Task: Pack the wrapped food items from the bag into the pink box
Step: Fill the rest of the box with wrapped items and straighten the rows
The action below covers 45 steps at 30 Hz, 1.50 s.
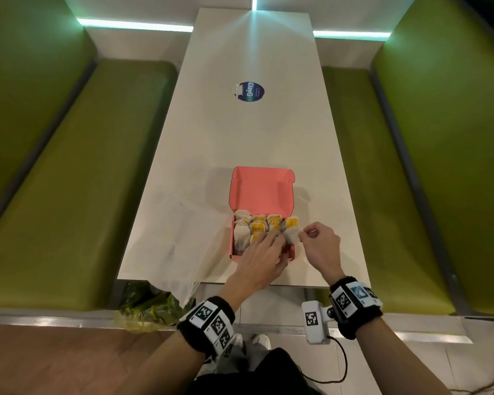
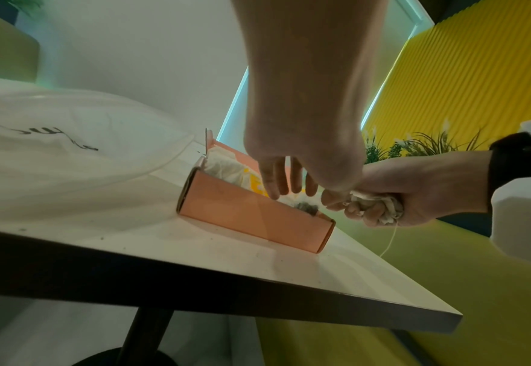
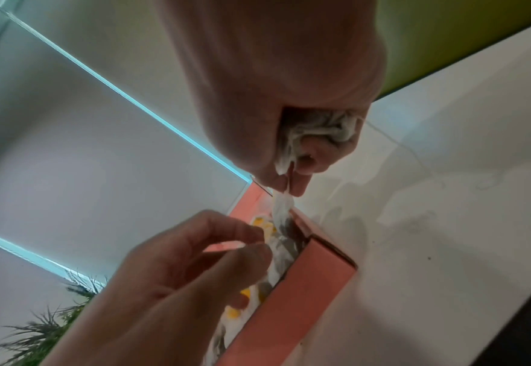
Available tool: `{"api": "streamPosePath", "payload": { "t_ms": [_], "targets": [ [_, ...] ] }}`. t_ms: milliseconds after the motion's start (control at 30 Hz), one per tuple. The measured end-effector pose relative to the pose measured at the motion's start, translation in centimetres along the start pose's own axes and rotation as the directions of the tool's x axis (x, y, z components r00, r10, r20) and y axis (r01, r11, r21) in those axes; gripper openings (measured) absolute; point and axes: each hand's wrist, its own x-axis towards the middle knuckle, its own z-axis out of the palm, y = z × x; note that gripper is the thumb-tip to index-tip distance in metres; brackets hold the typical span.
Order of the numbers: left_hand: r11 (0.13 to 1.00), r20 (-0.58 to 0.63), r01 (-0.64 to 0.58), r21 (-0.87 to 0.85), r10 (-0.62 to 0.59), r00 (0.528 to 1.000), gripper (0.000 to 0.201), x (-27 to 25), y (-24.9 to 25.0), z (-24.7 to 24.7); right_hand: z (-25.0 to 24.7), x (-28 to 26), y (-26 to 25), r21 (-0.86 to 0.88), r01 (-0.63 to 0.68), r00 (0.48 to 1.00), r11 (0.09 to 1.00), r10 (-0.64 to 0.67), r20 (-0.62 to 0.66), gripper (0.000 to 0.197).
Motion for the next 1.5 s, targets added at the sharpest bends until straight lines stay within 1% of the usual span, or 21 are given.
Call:
{"api": "streamPosePath", "payload": {
  "t_ms": [100, 200, 267, 333, 433, 533, 600, 667, 800, 933, 1000, 1067, 1133, 1167, 1200, 1233, 1267, 1300, 1367, 1433, 1500],
  "targets": [
    [0.993, 0.011, -0.054, 0.102, 0.053, 0.999, 0.03, 0.3, -0.3, 0.6, 0.3, -0.2, 0.0, -0.022, -0.003, 1.0, 1.0, 0.003, -0.022, 0.006],
    [0.982, 0.026, -0.066, 0.175, 0.062, 0.998, 0.032, 0.5, -0.4, 0.8, 0.2, -0.5, -0.2, -0.056, 0.011, 1.0, 0.998, -0.012, -0.021, 0.005],
    [0.976, 0.044, -0.067, 0.209, 0.059, 0.997, 0.033, 0.5, -0.4, 0.9, 0.2, -0.7, -0.5, -0.094, 0.029, 1.0, 0.995, -0.03, -0.009, 0.009],
    [0.969, 0.076, -0.064, 0.237, 0.047, 0.996, 0.036, 0.6, -0.5, 1.1, 0.2, -0.9, -0.8, -0.18, 0.059, 0.998, 0.982, -0.058, 0.008, 0.017],
    [0.96, 0.115, -0.071, 0.272, 0.041, 0.993, 0.042, 0.7, -0.5, 1.3, 0.4, -1.1, -0.8, -0.362, 0.197, 0.98, 0.911, -0.197, 0.038, 0.025],
    [0.957, 0.133, -0.076, 0.282, 0.039, 0.99, 0.046, 0.8, -0.5, 1.3, 0.8, -1.4, -0.3, -0.466, 0.378, 0.924, 0.8, -0.359, 0.134, 0.023],
    [0.956, 0.138, -0.078, 0.283, 0.04, 0.99, 0.047, 0.9, -0.5, 1.3, 0.9, -1.4, -0.1, -0.521, 0.442, 0.895, 0.73, -0.396, 0.204, 0.02],
    [0.957, 0.116, -0.078, 0.279, 0.047, 0.992, 0.044, 1.0, -0.3, 1.2, 0.8, -1.2, -0.1, -0.563, 0.457, 0.887, 0.689, -0.399, 0.232, 0.021],
    [0.974, 0.029, -0.039, 0.223, 0.033, 0.999, 0.035, 0.9, 0.0, 0.9, 0.8, -0.6, -0.3, -0.587, 0.446, 0.893, 0.676, -0.386, 0.233, 0.023],
    [0.972, 0.072, -0.038, 0.233, 0.022, 0.997, 0.04, 1.0, 0.1, 1.0, 1.0, -0.5, -0.4, -0.591, 0.448, 0.892, 0.671, -0.376, 0.25, 0.023],
    [0.974, 0.096, -0.035, 0.222, 0.014, 0.995, 0.042, 0.9, -0.1, 1.0, 0.8, -0.5, -0.4, -0.58, 0.44, 0.897, 0.685, -0.366, 0.248, 0.024],
    [0.982, 0.083, -0.032, 0.187, 0.016, 0.996, 0.04, 0.8, -0.1, 0.9, 0.5, -0.6, -0.7, -0.522, 0.411, 0.911, 0.747, -0.351, 0.216, 0.024],
    [0.992, 0.042, -0.025, 0.126, 0.02, 0.999, 0.037, 0.6, 0.0, 0.5, -0.1, -0.9, -1.1, -0.375, 0.377, 0.926, 0.847, -0.352, 0.138, 0.019],
    [0.995, 0.016, -0.013, 0.097, 0.011, 1.0, 0.036, 0.6, 0.0, 0.2, -0.5, -1.1, -1.4, -0.255, 0.369, 0.929, 0.894, -0.36, 0.08, 0.016],
    [0.998, -0.014, 0.004, 0.066, -0.003, 1.0, 0.037, 0.5, 0.0, -0.2, -0.8, -1.3, -1.7, -0.095, 0.359, 0.933, 0.929, -0.359, 0.018, 0.014],
    [1.0, -0.041, 0.022, 0.021, -0.021, 0.999, 0.038, 0.4, 0.1, -0.6, -1.0, -1.6, -2.1, 0.095, 0.332, 0.943, 0.939, -0.33, -0.03, 0.016],
    [0.998, -0.072, 0.04, -0.042, -0.043, 0.996, 0.038, 0.2, 0.4, -1.1, -1.3, -1.8, -2.6, 0.272, 0.277, 0.96, 0.921, -0.276, -0.045, 0.022],
    [0.991, -0.102, 0.059, -0.121, -0.072, 0.992, 0.038, 0.1, 0.6, -1.7, -1.5, -1.9, -3.1, 0.416, 0.2, 0.978, 0.887, -0.209, -0.025, 0.027],
    [0.952, -0.136, 0.094, -0.29, -0.139, 0.981, 0.035, -0.1, 1.4, -2.9, -1.9, -2.2, -4.3, 0.639, 0.02, 0.992, 0.769, -0.093, 0.081, 0.04],
    [0.896, -0.148, 0.109, -0.43, -0.189, 0.971, 0.035, 0.0, 2.3, -4.0, -2.0, -2.2, -5.3, 0.772, -0.11, 0.982, 0.626, -0.051, 0.182, 0.051],
    [0.848, -0.135, 0.131, -0.513, -0.231, 0.963, 0.034, 0.3, 2.6, -4.5, -1.6, -2.2, -6.0, 0.818, -0.165, 0.972, 0.551, -0.051, 0.23, 0.057]
  ]
}}
